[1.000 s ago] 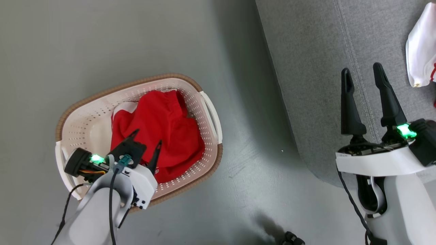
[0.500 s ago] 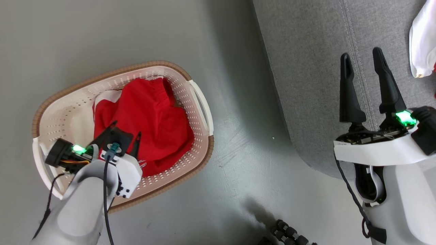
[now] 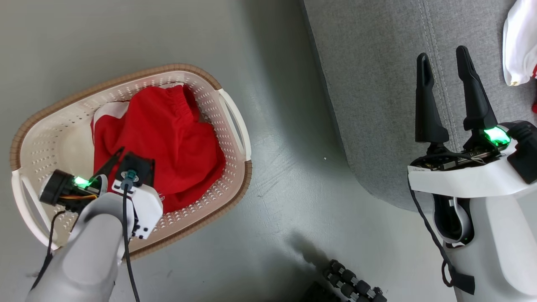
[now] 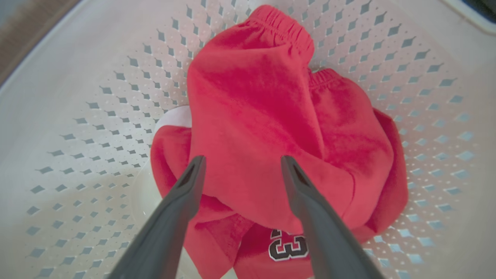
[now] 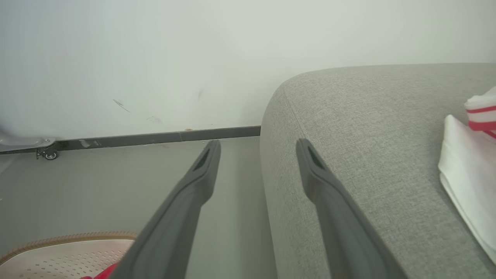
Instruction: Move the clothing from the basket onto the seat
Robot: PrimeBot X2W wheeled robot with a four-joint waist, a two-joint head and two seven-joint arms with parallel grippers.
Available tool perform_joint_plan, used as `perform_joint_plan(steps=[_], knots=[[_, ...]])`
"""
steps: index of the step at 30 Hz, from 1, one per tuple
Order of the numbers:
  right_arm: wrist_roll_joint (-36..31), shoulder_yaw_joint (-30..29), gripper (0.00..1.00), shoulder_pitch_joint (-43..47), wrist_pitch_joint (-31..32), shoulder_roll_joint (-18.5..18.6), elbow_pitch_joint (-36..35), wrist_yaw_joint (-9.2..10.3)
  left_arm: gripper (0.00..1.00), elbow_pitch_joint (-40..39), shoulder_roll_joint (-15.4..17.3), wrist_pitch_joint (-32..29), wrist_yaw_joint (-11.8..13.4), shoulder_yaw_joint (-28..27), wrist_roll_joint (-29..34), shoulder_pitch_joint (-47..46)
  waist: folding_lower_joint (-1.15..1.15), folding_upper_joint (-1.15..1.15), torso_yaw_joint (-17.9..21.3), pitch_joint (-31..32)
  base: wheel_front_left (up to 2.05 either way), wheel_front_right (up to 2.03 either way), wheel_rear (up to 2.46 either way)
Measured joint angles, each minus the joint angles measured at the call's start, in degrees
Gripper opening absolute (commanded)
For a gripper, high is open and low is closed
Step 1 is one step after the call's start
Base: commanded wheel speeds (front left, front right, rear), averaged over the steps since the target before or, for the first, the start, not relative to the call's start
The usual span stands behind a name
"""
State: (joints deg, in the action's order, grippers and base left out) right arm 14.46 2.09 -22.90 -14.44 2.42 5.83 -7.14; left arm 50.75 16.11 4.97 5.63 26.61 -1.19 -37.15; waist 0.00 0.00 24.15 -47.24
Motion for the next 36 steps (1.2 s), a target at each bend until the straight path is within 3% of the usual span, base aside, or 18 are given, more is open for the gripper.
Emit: perform_joint_plan(steps=[7,10,12,13,14,17,18,19,36], knots=[[1.3,0.5,1.0,-0.9,0.0,0.0,0.0,0.0,1.0,1.4,1.4,-1.5,2.7,-0.6,1.0,-1.9,0.0,0.0,1.0,-1.1,0.0,0.0,0.0],[1.8,1.0,1.0,-1.2,0.0,0.0,0.3,0.0,1.0,3.0,0.5,-2.0,3.3,-0.4,1.0,-2.9,0.0,0.0,2.3,-2.1,0.0,0.0,0.0],[2.1,1.3,1.0,-1.9,0.0,0.0,0.3,0.0,0.8,3.2,-0.1,-2.3,2.8,0.2,1.0,-3.0,0.0,0.0,2.3,-2.1,0.0,0.0,0.0],[2.3,1.5,1.0,-2.0,0.0,0.0,0.3,0.0,0.58,3.5,-0.4,-2.5,2.4,0.3,1.0,-3.0,0.0,0.0,2.4,-2.0,0.0,0.0,0.0],[2.3,1.6,1.0,-2.0,0.0,0.0,0.3,0.0,0.45,3.7,-0.4,-2.5,2.0,0.5,1.0,-3.0,0.0,0.0,2.5,-2.0,0.0,0.0,0.0],[2.3,1.6,1.0,-2.0,0.0,0.0,0.3,0.0,0.19,4.3,-0.2,-2.5,1.9,0.7,1.0,-3.1,0.0,0.0,2.6,-2.0,0.0,0.0,0.0],[2.3,1.6,1.0,-2.0,0.0,0.0,0.4,0.0,0.05,4.4,-0.1,-2.5,1.9,0.9,1.2,-3.1,0.0,0.0,2.7,-2.0,0.0,0.0,0.0],[2.3,1.6,1.0,-2.0,0.0,0.0,0.4,0.0,0.0,4.5,-0.1,-2.5,1.9,1.0,1.5,-3.1,0.0,0.0,2.8,-2.0,0.0,0.0,0.0],[2.3,1.5,1.0,-2.0,0.0,0.0,0.7,0.0,0.0,4.9,0.2,-0.8,2.4,1.3,2.0,-4.1,0.0,0.0,2.0,-1.2,0.0,0.0,0.0]])
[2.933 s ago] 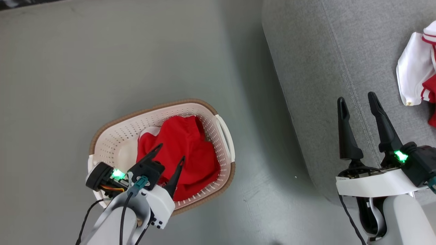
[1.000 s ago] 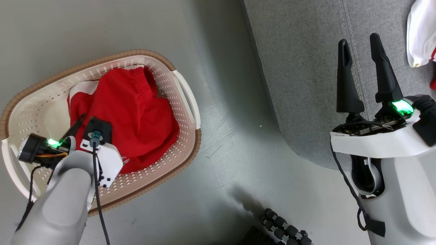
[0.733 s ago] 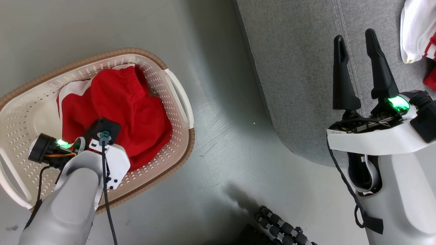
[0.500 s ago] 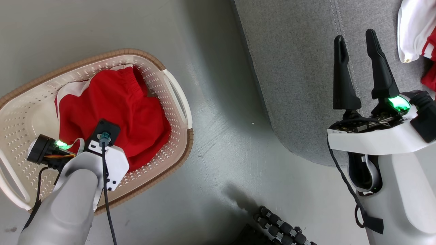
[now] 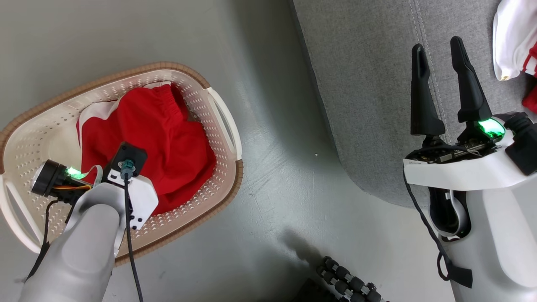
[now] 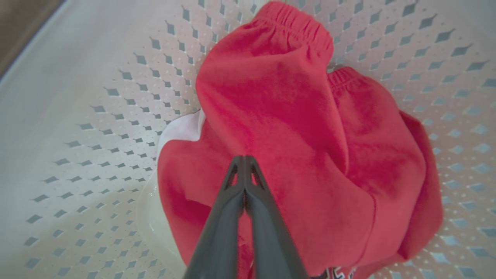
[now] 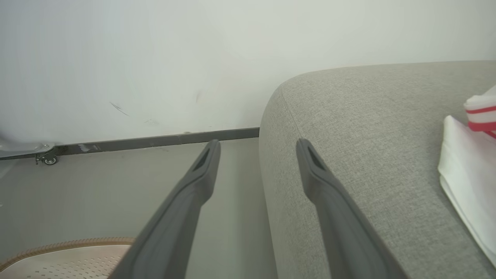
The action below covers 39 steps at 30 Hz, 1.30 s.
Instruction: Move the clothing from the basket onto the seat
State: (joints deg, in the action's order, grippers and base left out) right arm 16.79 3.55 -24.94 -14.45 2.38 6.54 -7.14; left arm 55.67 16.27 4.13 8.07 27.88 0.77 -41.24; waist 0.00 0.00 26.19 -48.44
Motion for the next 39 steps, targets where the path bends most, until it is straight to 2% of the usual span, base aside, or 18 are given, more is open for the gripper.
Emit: perform_joint_plan(steps=[5,16,20,24,27,28,39], knots=[[0.0,-0.5,1.0,0.0,0.0,0.0,0.3,0.0,0.0,-0.2,-0.5,1.4,0.1,0.0,0.0,0.0,0.0,0.0,-0.7,0.5,0.0,0.0,0.0],[-0.2,-1.4,1.0,0.0,0.0,0.0,0.7,0.0,0.01,-3.3,-0.8,7.3,2.1,-0.5,-0.2,0.0,0.0,0.0,-2.3,2.3,0.0,0.0,0.0],[-0.9,-1.6,1.0,-0.1,0.0,0.0,0.7,0.0,0.39,-5.1,-1.3,8.6,3.1,-1.3,-0.8,0.0,0.0,0.0,-3.0,3.1,0.0,0.0,0.0],[-1.8,-2.1,1.0,-0.1,0.0,0.0,0.8,0.0,0.49,-7.0,-2.2,9.1,3.7,-1.8,-1.3,0.0,0.0,0.0,-3.8,3.9,0.0,0.0,0.0],[-3.0,-2.7,1.0,-0.1,0.0,0.0,0.9,0.0,0.98,-8.7,-2.3,9.6,4.1,-2.5,-2.3,0.0,0.0,0.0,-4.5,4.6,0.0,0.0,0.0],[-3.2,-2.8,1.0,-0.1,0.0,0.0,0.9,0.0,1.0,-9.3,-2.4,9.6,4.1,-2.7,-2.6,0.1,0.0,0.0,-4.7,4.9,0.0,0.0,0.0],[-7.1,-3.7,1.0,-1.1,0.0,0.0,0.9,0.0,1.0,-17.1,-3.7,10.1,6.6,-6.5,-5.9,0.3,0.0,0.0,-7.2,7.9,0.0,0.0,0.0]])
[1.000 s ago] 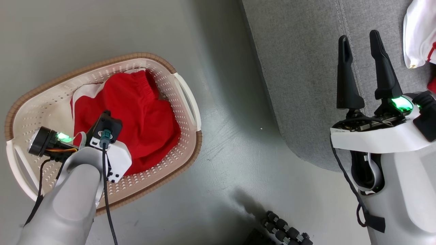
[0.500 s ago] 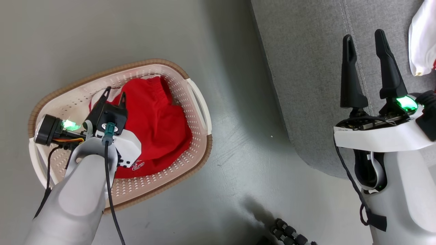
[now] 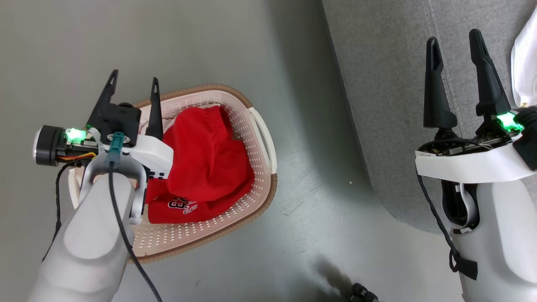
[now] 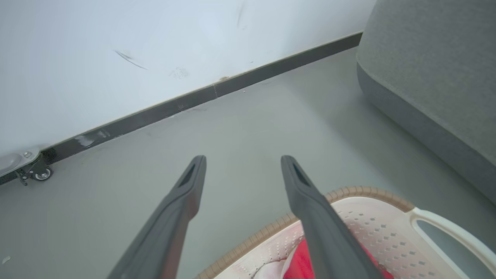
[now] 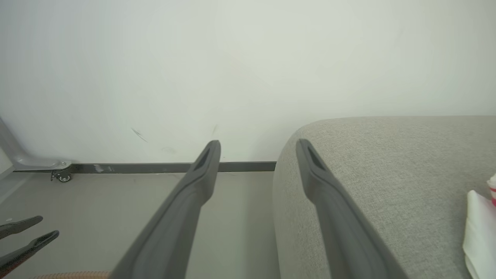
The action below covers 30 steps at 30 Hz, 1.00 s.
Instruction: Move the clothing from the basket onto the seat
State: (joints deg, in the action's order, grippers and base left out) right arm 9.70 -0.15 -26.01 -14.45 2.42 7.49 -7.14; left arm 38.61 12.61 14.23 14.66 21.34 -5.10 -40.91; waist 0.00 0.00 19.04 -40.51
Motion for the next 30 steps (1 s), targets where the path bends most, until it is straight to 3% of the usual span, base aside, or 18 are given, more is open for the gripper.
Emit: perform_joint_plan(steps=[30], knots=[[-7.2,-1.1,1.0,2.4,0.0,0.9,3.2,0.0,1.0,-21.9,0.0,0.3,5.3,-9.4,-5.4,14.7,0.0,0.0,-6.7,13.2,0.0,0.0,0.0]])
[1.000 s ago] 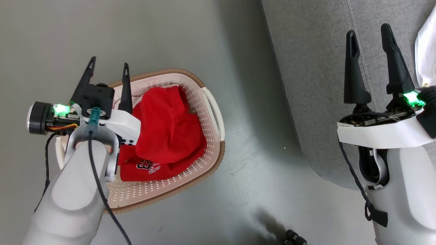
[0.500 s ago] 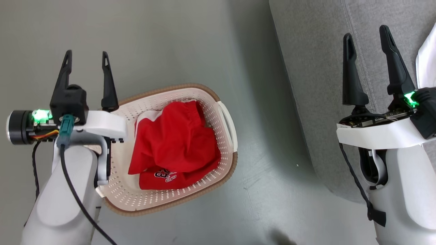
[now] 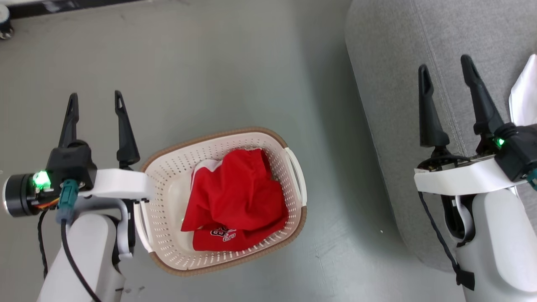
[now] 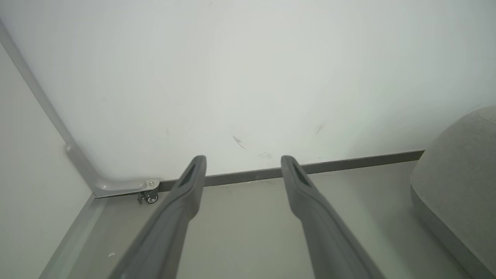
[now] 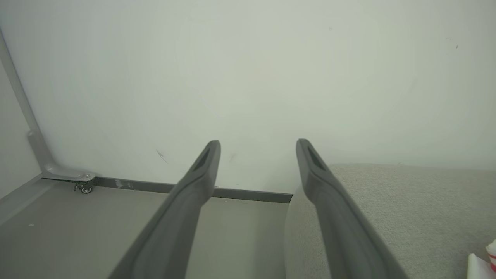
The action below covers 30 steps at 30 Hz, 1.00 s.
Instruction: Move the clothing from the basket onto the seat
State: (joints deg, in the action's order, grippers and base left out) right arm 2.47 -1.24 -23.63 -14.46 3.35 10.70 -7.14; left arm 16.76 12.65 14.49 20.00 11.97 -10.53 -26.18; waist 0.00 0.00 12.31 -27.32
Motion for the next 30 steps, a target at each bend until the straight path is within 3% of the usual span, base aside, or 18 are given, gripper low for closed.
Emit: perform_joint_plan(steps=[30], knots=[[-1.5,1.6,1.0,10.0,0.0,0.0,5.7,0.0,1.0,-7.8,-1.2,0.0,1.4,-3.4,-2.8,18.6,0.0,0.0,-5.2,15.8,0.0,0.0,0.0]])
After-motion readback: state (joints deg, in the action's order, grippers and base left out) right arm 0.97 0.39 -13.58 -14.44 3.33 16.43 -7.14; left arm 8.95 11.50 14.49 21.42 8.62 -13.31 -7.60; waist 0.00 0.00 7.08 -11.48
